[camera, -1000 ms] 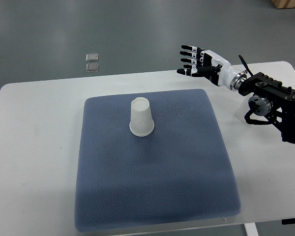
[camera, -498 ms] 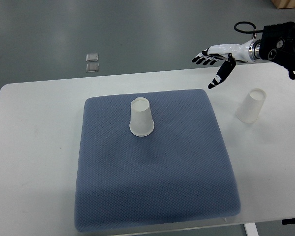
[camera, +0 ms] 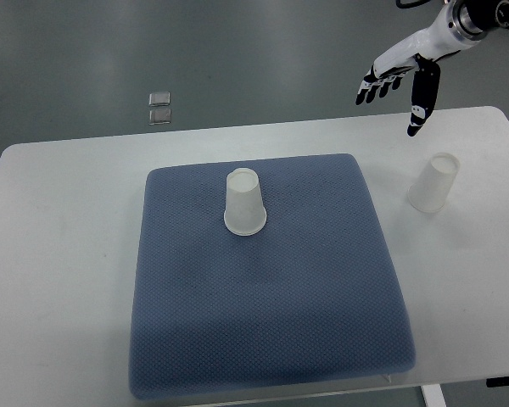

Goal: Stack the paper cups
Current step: 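Raise the right hand and swing it over the standing paper cup, then lower the right hand onto the standing cup and close fingers around it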

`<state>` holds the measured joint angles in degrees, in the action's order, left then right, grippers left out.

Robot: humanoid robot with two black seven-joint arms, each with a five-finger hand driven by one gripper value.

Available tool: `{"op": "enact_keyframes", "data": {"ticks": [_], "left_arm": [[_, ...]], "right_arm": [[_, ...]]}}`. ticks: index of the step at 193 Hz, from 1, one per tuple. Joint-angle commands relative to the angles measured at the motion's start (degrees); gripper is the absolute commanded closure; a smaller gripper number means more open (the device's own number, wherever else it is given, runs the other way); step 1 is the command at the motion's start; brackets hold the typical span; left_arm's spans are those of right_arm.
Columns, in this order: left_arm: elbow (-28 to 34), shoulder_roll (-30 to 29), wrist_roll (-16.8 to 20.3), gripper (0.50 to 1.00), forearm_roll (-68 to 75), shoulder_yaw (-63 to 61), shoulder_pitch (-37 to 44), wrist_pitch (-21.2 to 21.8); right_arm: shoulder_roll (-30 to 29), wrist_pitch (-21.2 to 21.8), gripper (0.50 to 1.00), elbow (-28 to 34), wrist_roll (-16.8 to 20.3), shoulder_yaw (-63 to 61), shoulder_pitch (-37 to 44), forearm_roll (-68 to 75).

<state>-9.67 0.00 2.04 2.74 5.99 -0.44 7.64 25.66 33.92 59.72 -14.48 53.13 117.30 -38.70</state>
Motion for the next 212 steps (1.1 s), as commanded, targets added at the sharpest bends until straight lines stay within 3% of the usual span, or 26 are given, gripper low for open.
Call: {"op": "enact_keyframes", "data": {"ticks": [1, 27, 83, 140, 185, 212], "left_arm": [[0.00, 0.00, -0.02, 0.500, -0.01, -0.02, 0.00, 0.00], [-0.09, 0.00, -0.02, 0.500, 0.07, -0.11, 0.00, 0.00], [-0.09, 0.00, -0.02, 0.500, 0.07, -0.19, 0.00, 0.00], [0.00, 0.00, -0.02, 0.500, 0.07, -0.28, 0.00, 0.00], [0.00, 0.00, -0.02, 0.500, -0.02, -0.28, 0.00, 0.00], [0.00, 0.00, -0.02, 0.500, -0.02, -0.28, 0.00, 0.00]], "right_arm": [[2.82, 1.08, 0.579, 4.43, 0.16, 0.05, 4.43, 1.08], [5.63, 1.08, 0.579, 6.98, 1.12, 0.66, 7.77, 1.78], [9.85, 1.06, 0.579, 6.55, 2.79, 2.16, 4.61, 0.82], [9.23, -13.18, 0.579, 2.77, 2.97, 1.80, -6.46, 0.55], [8.97, -16.08, 0.579, -1.36, 4.46, 1.54, -13.50, 0.46], [7.83, -20.03, 0.579, -4.44, 4.55, 1.10, -18.33, 0.81]]}}
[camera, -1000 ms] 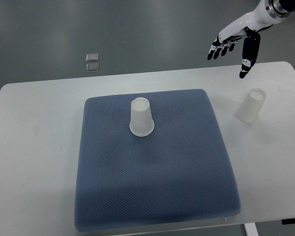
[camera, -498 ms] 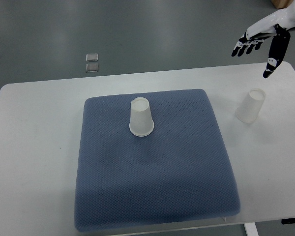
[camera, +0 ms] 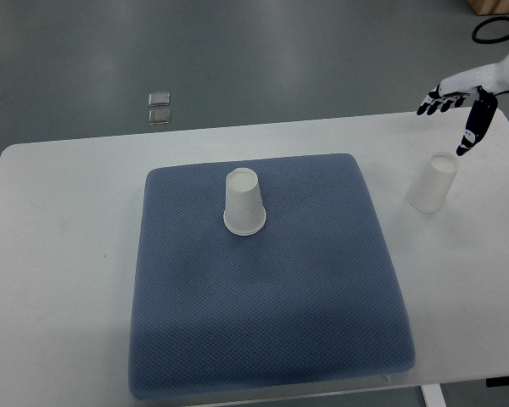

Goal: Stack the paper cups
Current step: 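Lower the right hand onto the standing cup and close fingers around it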

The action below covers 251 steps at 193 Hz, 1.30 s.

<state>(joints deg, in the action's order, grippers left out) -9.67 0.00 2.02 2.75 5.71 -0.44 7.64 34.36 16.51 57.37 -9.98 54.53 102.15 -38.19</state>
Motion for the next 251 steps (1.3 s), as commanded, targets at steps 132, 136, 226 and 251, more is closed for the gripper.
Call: {"op": "enact_keyframes", "data": {"ticks": [132, 136, 226, 251], "left_arm": [[0.00, 0.00, 0.01, 0.500, -0.03, 0.00, 0.00, 0.00], [0.00, 0.00, 0.01, 0.500, -0.03, 0.00, 0.00, 0.00], [0.09, 0.00, 0.01, 0.500, -0.03, 0.09, 0.09, 0.00], [0.09, 0.00, 0.01, 0.500, -0.03, 0.09, 0.17, 0.00]], "right_arm": [[-5.97, -11.77, 0.585, -12.02, 0.14, -1.09, -16.36, 1.02], [-6.15, -11.77, 0.585, -12.19, 0.14, -1.44, -16.80, 1.02], [-6.94, -11.85, 0.593, -16.24, 0.84, -4.17, -20.85, 0.93], [-7.03, -11.85, 0.595, -16.24, 0.84, -4.17, -20.93, 1.02]]}}
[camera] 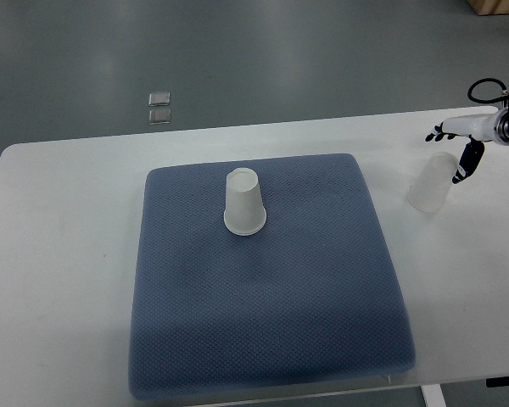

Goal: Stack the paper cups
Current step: 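Lower the right hand onto the standing cup and close fingers around it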

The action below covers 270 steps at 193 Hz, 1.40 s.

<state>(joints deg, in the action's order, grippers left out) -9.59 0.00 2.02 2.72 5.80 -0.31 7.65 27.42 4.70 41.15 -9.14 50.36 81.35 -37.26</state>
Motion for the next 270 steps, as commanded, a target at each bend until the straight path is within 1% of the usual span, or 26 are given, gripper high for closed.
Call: {"op": "enact_keyframes", "data": {"ticks": [1, 20, 43, 71, 99, 116, 128, 165, 176, 187, 191, 196, 200, 201, 202, 205, 210, 211, 217, 219, 222, 229, 230, 242, 270], "left_arm": [[0.01, 0.00, 0.00, 0.500, 0.00, 0.00, 0.05, 0.00], [0.01, 0.00, 0.00, 0.500, 0.00, 0.00, 0.05, 0.00], [0.01, 0.00, 0.00, 0.500, 0.00, 0.00, 0.05, 0.00], [0.01, 0.00, 0.00, 0.500, 0.00, 0.00, 0.05, 0.00], [0.01, 0.00, 0.00, 0.500, 0.00, 0.00, 0.05, 0.00], [0.01, 0.00, 0.00, 0.500, 0.00, 0.09, 0.13, 0.00], [0.01, 0.00, 0.00, 0.500, 0.00, 0.09, 0.13, 0.00], [0.01, 0.00, 0.00, 0.500, 0.00, 0.00, 0.13, 0.00], [0.01, 0.00, 0.00, 0.500, 0.00, 0.00, 0.13, 0.00], [0.01, 0.00, 0.00, 0.500, 0.00, 0.09, 0.13, 0.00], [0.01, 0.00, 0.00, 0.500, 0.00, 0.09, 0.13, 0.00], [0.01, 0.00, 0.00, 0.500, 0.00, 0.09, 0.13, 0.00], [0.01, 0.00, 0.00, 0.500, 0.00, 0.09, 0.13, 0.00], [0.01, 0.00, 0.00, 0.500, 0.00, 0.09, 0.13, 0.00], [0.01, 0.00, 0.00, 0.500, 0.00, 0.09, 0.13, 0.00], [0.01, 0.00, 0.00, 0.500, 0.00, 0.09, 0.13, 0.00], [0.01, 0.00, 0.00, 0.500, 0.00, 0.09, 0.13, 0.00], [0.01, 0.00, 0.00, 0.500, 0.00, 0.00, 0.22, 0.00], [0.01, 0.00, 0.00, 0.500, 0.00, 0.09, 0.13, 0.00], [0.01, 0.00, 0.00, 0.500, 0.00, 0.09, 0.13, 0.00], [0.01, 0.00, 0.00, 0.500, 0.00, 0.00, 0.22, 0.00], [0.01, 0.00, 0.00, 0.500, 0.00, 0.09, 0.13, 0.00], [0.01, 0.00, 0.00, 0.500, 0.00, 0.09, 0.13, 0.00], [0.01, 0.00, 0.01, 0.500, 0.00, 0.00, 0.22, 0.00], [0.01, 0.00, 0.00, 0.500, 0.00, 0.09, 0.13, 0.00]], "right_arm": [[-0.08, -0.04, 0.595, -0.02, 0.00, 0.00, -0.14, 0.08], [-0.08, -0.04, 0.599, -0.02, 0.00, 0.00, -0.14, 0.08], [-0.08, -0.04, 0.615, -0.02, 0.00, 0.00, -0.14, 0.08], [-1.58, -0.04, 0.621, -0.02, 0.00, -0.61, -0.76, 0.08], [-1.66, -0.04, 0.628, -0.02, 0.00, -1.14, -1.02, 0.08], [-1.66, -0.04, 0.640, -0.02, 0.00, -1.23, -1.28, -0.01], [-1.66, -0.04, 0.664, -0.02, 0.00, -1.14, -1.28, -0.01], [-1.66, -0.04, 0.673, -0.02, 0.00, -1.23, -1.64, -0.01], [-1.66, -0.04, 0.697, -0.02, 0.00, -1.23, -1.64, -0.01], [-1.66, -0.04, 0.705, -0.02, 0.00, -1.23, -1.64, -0.01], [-1.66, -0.04, 0.715, -0.02, 0.00, -1.14, -1.72, -0.01], [-1.66, -0.04, 0.742, -0.02, -0.08, -1.14, -1.72, -0.01], [-1.66, -0.04, 0.748, -0.02, -0.09, -1.14, -1.72, -0.01], [-1.66, -0.13, 0.760, -0.02, -0.09, -1.14, -1.81, -0.01], [-1.66, -0.13, 0.760, -0.02, -0.09, -1.14, -1.81, -0.01], [-1.66, -0.13, 0.783, -0.02, -0.09, -1.05, -1.72, -0.01], [-1.66, -0.13, 0.797, -0.02, -0.09, -1.05, -1.81, -0.01], [-1.66, -0.22, 0.807, -0.02, -0.09, -1.05, -1.81, -0.01], [-1.66, -0.30, 0.832, -0.02, -0.09, -1.05, -1.81, -0.01], [-1.66, -0.31, 0.832, -0.02, -0.09, -1.05, -1.81, -0.01], [-1.66, -0.31, 0.850, -0.02, -0.09, -1.05, -1.81, -0.01], [-1.66, -0.48, 0.867, -0.02, -0.09, -1.05, -1.81, -0.01], [-1.66, -0.48, 0.875, -0.02, -0.09, -1.05, -1.81, -0.01], [-1.66, -0.48, 0.895, -0.02, -0.09, -1.05, -1.81, -0.01], [-1.58, -0.48, 0.910, -0.02, -0.09, -1.14, -1.55, 0.08]]}}
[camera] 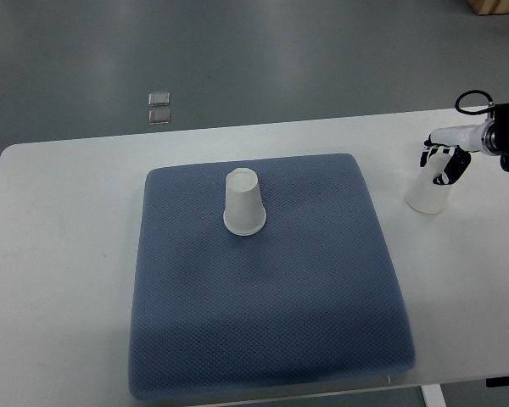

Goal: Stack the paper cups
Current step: 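Lower the right hand onto the standing cup and close fingers around it, then lift the cup with the right hand and carry it toward the pad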

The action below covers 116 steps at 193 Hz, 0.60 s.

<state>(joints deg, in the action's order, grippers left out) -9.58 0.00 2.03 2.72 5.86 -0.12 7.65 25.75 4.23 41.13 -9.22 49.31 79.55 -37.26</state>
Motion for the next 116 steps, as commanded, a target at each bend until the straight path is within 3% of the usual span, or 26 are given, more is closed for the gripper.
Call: {"op": "enact_keyframes", "data": {"ticks": [1, 54, 116], "left_arm": [[0.00, 0.00, -0.01, 0.500, 0.00, 0.03, -0.06, 0.00], [-0.09, 0.00, -0.01, 0.500, 0.00, -0.06, -0.06, 0.00], [-0.18, 0.00, -0.01, 0.500, 0.00, -0.15, -0.06, 0.00]], "right_arm": [[0.09, -0.01, 0.910, 0.01, -0.01, -0.09, 0.26, 0.09], [2.55, 2.89, 0.908, 1.24, -0.36, 0.00, 5.71, 0.00], [11.07, 11.24, 0.899, 14.07, -0.18, 0.35, 25.21, -0.88]]}}
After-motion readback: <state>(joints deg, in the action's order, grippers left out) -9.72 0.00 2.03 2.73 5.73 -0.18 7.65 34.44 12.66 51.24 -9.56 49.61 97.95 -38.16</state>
